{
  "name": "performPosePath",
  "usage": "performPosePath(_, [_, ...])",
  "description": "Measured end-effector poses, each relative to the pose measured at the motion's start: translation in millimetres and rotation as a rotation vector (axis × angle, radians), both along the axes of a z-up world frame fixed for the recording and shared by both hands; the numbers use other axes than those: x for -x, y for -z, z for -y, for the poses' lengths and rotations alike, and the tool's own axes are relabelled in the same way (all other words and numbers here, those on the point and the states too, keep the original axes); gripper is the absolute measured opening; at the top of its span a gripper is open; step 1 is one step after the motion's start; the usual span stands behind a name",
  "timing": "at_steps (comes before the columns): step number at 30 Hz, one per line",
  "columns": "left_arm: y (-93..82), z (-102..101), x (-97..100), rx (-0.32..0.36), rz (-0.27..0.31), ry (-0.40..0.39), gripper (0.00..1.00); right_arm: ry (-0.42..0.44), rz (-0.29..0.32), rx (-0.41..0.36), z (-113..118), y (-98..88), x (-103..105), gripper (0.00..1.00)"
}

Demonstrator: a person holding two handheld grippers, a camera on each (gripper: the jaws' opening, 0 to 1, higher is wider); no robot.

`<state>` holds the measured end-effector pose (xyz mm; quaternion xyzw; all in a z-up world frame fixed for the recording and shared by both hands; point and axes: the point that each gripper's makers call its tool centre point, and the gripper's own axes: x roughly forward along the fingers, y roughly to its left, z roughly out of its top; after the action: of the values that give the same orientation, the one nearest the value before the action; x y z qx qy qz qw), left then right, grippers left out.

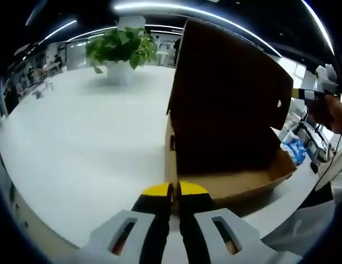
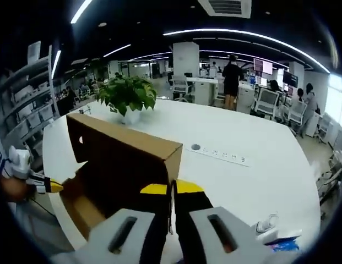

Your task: Operate the shoe box by opening the lid, removing the specified soft item, and placing it in the target area until the item is outside and the box remains undamaged.

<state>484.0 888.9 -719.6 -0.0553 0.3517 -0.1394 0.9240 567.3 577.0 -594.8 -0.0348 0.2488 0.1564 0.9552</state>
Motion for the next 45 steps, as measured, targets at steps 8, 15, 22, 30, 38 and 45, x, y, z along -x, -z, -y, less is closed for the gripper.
performPosePath(8, [-0.2, 1, 0.9, 0.016, -0.005, 0.001, 0.01, 0.010, -0.014, 0.055, -4, 4.4, 22, 0.00])
performPosePath(15, [-0.4, 0, 1.7, 0.042, -0.015, 0.000, 0.01, 0.026, -0.031, 0.108, -8, 10.6, 39, 0.00])
performPosePath(22, [-0.4, -1, 3.5, 0.054, -0.013, 0.004, 0.01, 0.034, -0.050, 0.129, -10, 14.5, 52, 0.00])
performPosePath(30, [0.2, -2, 5.9, 0.080, -0.015, 0.012, 0.02, 0.036, -0.064, 0.149, -10, 20.7, 64, 0.00])
performPosePath(38, [-1.1, -1, 7.4, 0.100, -0.026, 0.021, 0.02, 0.044, -0.083, 0.155, -12, 30.5, 77, 0.01])
performPosePath(45, [-10.5, -2, 21.5, 0.113, -0.033, 0.058, 0.01, 0.064, -0.090, 0.134, -12, 33.9, 80, 0.01])
